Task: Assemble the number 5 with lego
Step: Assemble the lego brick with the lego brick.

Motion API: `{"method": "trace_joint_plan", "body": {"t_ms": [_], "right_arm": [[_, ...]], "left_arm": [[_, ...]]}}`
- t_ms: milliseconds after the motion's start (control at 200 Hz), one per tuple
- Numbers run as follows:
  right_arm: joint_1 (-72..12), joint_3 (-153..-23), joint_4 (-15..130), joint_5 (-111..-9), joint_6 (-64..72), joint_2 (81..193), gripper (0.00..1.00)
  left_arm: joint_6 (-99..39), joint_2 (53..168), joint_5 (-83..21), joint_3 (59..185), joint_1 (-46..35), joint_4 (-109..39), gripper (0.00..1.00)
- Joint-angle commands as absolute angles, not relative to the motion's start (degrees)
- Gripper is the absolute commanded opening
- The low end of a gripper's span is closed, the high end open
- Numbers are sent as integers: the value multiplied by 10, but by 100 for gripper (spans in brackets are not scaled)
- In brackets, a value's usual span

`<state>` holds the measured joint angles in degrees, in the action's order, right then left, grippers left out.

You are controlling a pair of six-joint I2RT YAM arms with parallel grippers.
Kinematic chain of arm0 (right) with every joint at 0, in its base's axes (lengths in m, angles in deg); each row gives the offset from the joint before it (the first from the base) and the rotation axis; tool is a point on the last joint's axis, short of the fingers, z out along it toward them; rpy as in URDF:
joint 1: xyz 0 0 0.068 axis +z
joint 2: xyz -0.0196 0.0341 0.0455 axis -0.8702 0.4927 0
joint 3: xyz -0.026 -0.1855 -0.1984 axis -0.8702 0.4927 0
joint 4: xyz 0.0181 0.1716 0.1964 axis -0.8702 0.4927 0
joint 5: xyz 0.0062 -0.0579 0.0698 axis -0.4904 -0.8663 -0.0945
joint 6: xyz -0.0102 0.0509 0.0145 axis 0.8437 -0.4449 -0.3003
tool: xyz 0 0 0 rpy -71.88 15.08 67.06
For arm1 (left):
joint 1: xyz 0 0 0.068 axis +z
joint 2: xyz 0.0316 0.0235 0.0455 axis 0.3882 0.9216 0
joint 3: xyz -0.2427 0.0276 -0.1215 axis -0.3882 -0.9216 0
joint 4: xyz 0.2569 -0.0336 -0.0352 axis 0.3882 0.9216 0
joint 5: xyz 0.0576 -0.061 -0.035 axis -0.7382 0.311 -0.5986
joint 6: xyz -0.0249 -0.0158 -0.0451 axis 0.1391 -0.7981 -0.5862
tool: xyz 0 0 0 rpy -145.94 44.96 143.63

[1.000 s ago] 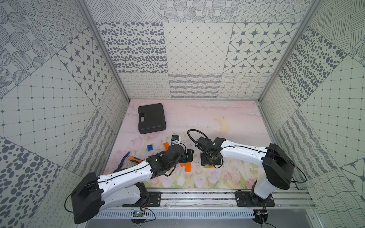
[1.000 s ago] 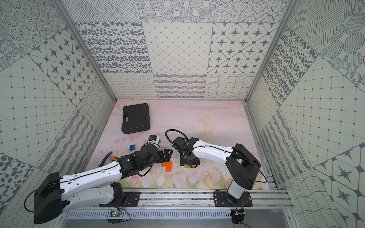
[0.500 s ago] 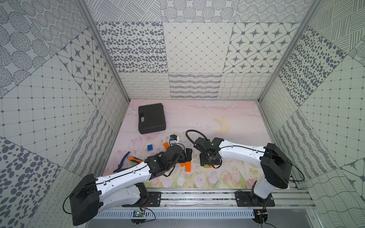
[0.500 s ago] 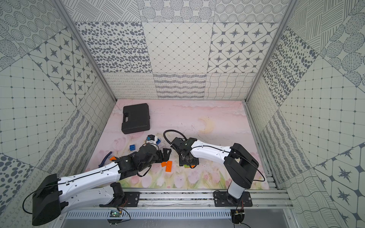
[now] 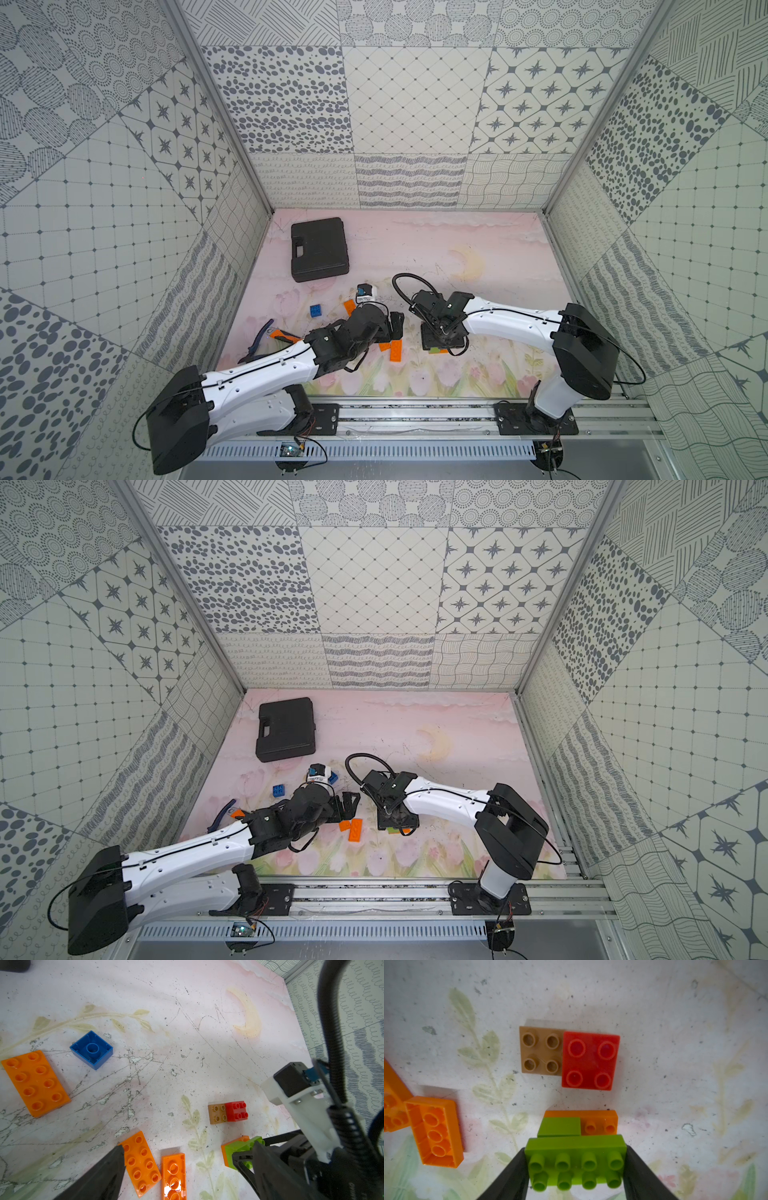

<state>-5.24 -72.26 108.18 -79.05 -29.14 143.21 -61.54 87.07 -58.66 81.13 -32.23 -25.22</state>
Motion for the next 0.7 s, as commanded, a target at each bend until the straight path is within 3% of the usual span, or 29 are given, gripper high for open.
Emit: {"method": "trace_joint_plan", "body": {"t_ms": [0, 695], "right_arm": [[-52, -695, 1083, -803, -304, 1455, 63], [-53, -704, 1078, -803, -289, 1448, 62]], "left_arm": [[-619, 874, -591, 812, -322, -259, 99], [-617, 881, -585, 814, -321, -265, 99]]}}
